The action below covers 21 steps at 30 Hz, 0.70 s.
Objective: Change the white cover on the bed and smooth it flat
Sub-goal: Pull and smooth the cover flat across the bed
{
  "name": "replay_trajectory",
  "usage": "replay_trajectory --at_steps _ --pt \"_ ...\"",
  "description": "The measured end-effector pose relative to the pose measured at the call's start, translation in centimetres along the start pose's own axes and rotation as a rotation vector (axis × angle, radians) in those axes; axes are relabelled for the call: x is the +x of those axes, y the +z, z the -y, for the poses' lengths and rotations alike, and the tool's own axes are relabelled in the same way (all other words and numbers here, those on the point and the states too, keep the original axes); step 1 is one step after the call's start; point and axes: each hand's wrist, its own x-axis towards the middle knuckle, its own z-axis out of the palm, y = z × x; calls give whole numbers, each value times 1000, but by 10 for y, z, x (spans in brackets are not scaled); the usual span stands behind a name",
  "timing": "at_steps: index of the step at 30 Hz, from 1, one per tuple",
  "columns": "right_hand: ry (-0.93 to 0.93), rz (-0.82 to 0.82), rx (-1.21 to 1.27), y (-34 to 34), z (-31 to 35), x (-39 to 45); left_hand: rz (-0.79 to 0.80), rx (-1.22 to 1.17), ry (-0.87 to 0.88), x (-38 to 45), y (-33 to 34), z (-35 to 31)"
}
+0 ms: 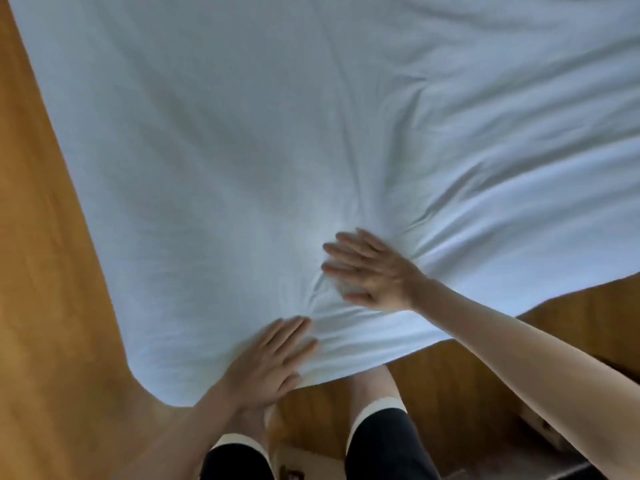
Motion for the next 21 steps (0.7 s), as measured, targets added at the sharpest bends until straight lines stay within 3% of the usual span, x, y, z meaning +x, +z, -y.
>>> replay_trajectory --at_steps 2,4,6,8,12,16,21 --pt "-98 86 50 -4 12 5 -19 -136 6 0 -12 1" --pt "-108 25 27 -14 10 23 -155 -236 -66 24 -33 16" --pt "172 -184 -2 -29 -13 49 -319 -209 -187 63 -57 40" --pt "560 -343 32 -43 -47 67 -378 -94 -284 104 -71 65" --pt "1018 -303 121 -13 -65 33 -310 -23 -442 157 -58 76" --pt "1445 -358 248 28 -51 -53 -291 -76 -260 180 -31 16" --pt "1756 -276 269 42 -29 -101 -194 -78 -87 182 -32 -2"
